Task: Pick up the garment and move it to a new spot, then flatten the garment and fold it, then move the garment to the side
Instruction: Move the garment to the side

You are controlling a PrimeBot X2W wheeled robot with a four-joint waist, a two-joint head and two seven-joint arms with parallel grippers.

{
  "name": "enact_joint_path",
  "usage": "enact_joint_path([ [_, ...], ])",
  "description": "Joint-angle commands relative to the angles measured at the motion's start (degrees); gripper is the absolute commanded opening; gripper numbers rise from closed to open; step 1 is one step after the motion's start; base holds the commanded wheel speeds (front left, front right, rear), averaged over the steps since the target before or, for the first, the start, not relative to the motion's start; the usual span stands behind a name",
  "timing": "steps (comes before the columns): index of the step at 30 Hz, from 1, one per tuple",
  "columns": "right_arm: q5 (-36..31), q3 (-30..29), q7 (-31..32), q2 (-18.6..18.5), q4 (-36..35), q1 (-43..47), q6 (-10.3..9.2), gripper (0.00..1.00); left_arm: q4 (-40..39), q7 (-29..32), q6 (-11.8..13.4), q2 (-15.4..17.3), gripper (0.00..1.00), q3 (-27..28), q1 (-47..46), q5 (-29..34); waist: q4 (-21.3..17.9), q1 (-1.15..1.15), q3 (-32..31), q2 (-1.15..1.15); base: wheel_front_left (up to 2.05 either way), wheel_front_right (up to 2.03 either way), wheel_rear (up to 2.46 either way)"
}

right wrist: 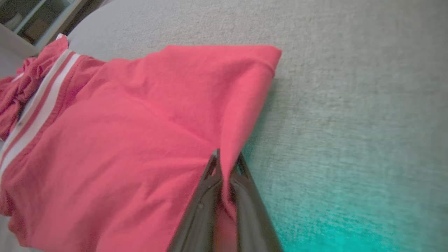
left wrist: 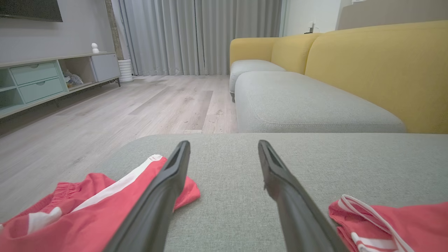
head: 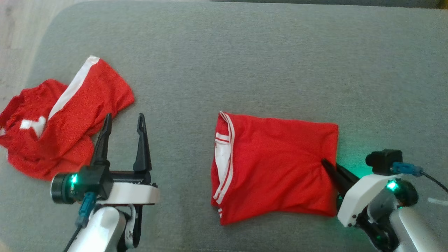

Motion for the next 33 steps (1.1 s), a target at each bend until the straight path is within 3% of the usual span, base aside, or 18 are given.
enact_joint_path([
  [1,-2.4,1.5,0.1,-2.6,-1.9,0.2,-0.04,0.0,-1.3,-0.6,0.0,0.9,1.0,2.7,-1.6,0.1,-1.7,-0.01,-0.2,0.0,0.0,0.0,0.0],
  [12,-6.8,-5.6,0.2,-8.6,-10.2,-1.6,-0.04,0.0,-1.9,-0.9,-0.6,1.1,1.0,3.2,-1.8,0.1,-15.3,-0.01,0.4,0.0,0.0,0.0,0.0],
  [19,-5.1,-8.6,-0.4,-12.4,-7.9,-8.7,-0.04,0.0,-3.1,0.1,-1.4,1.7,1.0,2.0,-5.8,1.5,-21.5,-0.01,5.0,0.0,0.0,0.0,0.0],
  [23,-5.0,-12.4,-1.2,-15.6,-3.4,-14.6,-0.04,0.0,-3.5,1.3,-2.1,2.0,1.0,0.9,-8.4,2.6,-22.1,-0.01,8.3,0.0,0.0,0.0,0.0],
  [33,-7.4,-28.7,-3.3,-24.3,9.8,-22.5,-0.04,0.0,-3.4,1.5,-4.0,0.5,1.0,-1.9,-14.5,4.5,-17.7,-0.01,15.4,0.0,0.0,0.0,0.0],
])
